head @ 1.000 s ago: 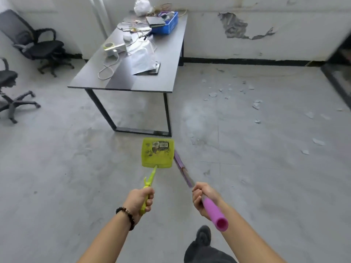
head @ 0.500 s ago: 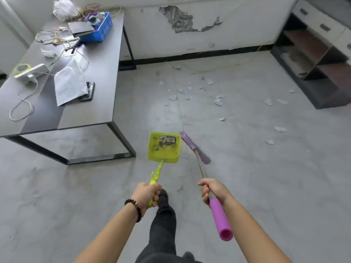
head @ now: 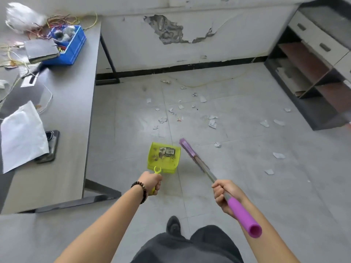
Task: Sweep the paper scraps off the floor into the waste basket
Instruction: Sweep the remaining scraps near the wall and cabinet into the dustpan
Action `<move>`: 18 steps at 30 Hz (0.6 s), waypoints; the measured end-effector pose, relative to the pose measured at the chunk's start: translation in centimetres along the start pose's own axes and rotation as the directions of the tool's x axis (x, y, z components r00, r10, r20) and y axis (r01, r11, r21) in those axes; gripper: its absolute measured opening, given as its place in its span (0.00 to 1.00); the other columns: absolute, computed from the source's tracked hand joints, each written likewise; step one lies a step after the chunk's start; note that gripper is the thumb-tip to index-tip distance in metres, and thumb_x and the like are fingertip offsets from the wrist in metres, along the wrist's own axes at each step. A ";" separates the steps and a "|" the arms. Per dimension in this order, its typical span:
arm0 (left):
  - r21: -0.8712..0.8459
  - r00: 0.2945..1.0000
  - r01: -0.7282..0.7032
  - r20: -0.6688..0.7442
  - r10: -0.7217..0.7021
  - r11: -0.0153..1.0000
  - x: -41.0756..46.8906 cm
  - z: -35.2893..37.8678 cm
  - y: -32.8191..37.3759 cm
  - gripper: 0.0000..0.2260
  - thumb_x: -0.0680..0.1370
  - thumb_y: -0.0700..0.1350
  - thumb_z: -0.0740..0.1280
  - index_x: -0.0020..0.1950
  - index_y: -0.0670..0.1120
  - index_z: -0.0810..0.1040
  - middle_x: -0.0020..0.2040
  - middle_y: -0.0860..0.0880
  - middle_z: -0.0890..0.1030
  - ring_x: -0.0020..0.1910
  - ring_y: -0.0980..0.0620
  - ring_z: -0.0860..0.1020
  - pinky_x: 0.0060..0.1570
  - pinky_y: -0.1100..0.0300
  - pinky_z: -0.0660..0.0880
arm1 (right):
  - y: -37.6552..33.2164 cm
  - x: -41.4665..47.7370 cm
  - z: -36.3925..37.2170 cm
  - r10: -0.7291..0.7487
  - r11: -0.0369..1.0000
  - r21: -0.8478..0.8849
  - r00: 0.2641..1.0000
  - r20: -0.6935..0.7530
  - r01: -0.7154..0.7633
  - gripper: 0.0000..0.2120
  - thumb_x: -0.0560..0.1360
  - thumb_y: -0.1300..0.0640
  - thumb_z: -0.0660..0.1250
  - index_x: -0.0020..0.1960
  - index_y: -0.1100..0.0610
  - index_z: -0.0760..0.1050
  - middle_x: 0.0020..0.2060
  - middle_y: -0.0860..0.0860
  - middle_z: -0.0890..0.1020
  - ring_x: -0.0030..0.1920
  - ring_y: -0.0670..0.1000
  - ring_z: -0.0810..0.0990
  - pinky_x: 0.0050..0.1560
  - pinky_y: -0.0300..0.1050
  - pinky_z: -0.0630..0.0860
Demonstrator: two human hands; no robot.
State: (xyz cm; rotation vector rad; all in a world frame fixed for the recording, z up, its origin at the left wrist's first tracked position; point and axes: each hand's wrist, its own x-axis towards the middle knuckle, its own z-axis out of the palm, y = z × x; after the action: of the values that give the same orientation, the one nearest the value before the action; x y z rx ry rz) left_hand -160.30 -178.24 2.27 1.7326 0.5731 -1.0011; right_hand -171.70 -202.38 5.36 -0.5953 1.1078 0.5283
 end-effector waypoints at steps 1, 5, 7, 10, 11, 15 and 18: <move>0.015 1.000 0.002 0.003 -0.002 1.000 1.0 -0.1 2.1 0.08 0.77 0.35 0.64 0.40 0.42 0.69 0.29 0.46 0.68 0.21 0.53 0.65 0.22 0.67 0.61 | -1.7 0.5 0.9 -0.003 1.000 -0.007 1.000 -0.005 0.003 0.16 0.76 0.65 0.58 0.32 0.53 0.63 0.19 0.45 0.66 0.15 0.41 0.66 0.14 0.32 0.64; 0.076 1.000 0.003 -0.026 -0.001 0.997 6.3 -0.7 10.4 0.11 0.78 0.35 0.63 0.37 0.42 0.69 0.28 0.46 0.68 0.19 0.54 0.65 0.21 0.69 0.61 | -9.9 3.5 4.4 -0.026 0.999 -0.043 1.000 -0.008 0.026 0.16 0.76 0.66 0.57 0.32 0.54 0.63 0.18 0.46 0.66 0.15 0.41 0.66 0.14 0.31 0.63; 0.113 0.998 0.005 -0.064 0.002 0.994 9.3 -0.8 14.1 0.10 0.78 0.35 0.63 0.37 0.42 0.69 0.28 0.46 0.68 0.19 0.54 0.64 0.20 0.69 0.60 | -14.5 5.9 6.2 -0.037 0.997 -0.063 0.999 0.008 0.038 0.16 0.77 0.66 0.57 0.31 0.54 0.63 0.18 0.46 0.66 0.15 0.41 0.66 0.14 0.31 0.63; 0.122 0.993 0.038 -0.118 -0.023 0.992 13.9 -1.2 19.0 0.09 0.77 0.34 0.62 0.38 0.42 0.69 0.28 0.47 0.67 0.21 0.53 0.63 0.21 0.70 0.59 | -21.5 10.1 9.1 -0.054 0.989 -0.137 0.999 0.001 0.053 0.16 0.76 0.67 0.58 0.31 0.55 0.63 0.19 0.46 0.66 0.15 0.42 0.66 0.15 0.31 0.63; 0.120 0.990 0.052 -0.133 -0.035 0.991 15.3 -1.4 20.7 0.08 0.77 0.34 0.62 0.39 0.42 0.68 0.29 0.47 0.67 0.22 0.53 0.63 0.21 0.70 0.59 | -23.8 11.5 10.3 -0.066 0.983 -0.173 0.998 -0.001 0.065 0.15 0.76 0.67 0.58 0.32 0.55 0.64 0.19 0.46 0.66 0.15 0.42 0.65 0.15 0.32 0.63; 0.103 0.977 0.108 -0.195 -0.087 0.989 19.9 -2.7 28.0 0.08 0.77 0.34 0.61 0.40 0.43 0.66 0.29 0.47 0.66 0.24 0.53 0.61 0.25 0.68 0.57 | -34.4 15.9 16.7 -0.103 0.939 -0.327 0.994 0.021 0.105 0.15 0.75 0.69 0.59 0.32 0.57 0.65 0.19 0.47 0.67 0.16 0.42 0.66 0.16 0.32 0.63; 0.072 0.969 0.121 -0.227 -0.102 0.990 22.5 -4.1 33.3 0.09 0.77 0.34 0.62 0.40 0.44 0.65 0.29 0.47 0.64 0.25 0.53 0.60 0.27 0.67 0.56 | -42.0 18.4 22.3 -0.107 0.901 -0.417 0.993 0.048 0.117 0.15 0.74 0.69 0.59 0.31 0.57 0.66 0.19 0.47 0.68 0.16 0.43 0.66 0.17 0.31 0.63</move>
State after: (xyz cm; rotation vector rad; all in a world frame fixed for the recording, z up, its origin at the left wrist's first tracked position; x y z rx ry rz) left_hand -121.23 -188.72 1.66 1.9211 0.7885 -0.9263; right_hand -122.69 -216.13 2.97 -1.0201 0.9325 0.6778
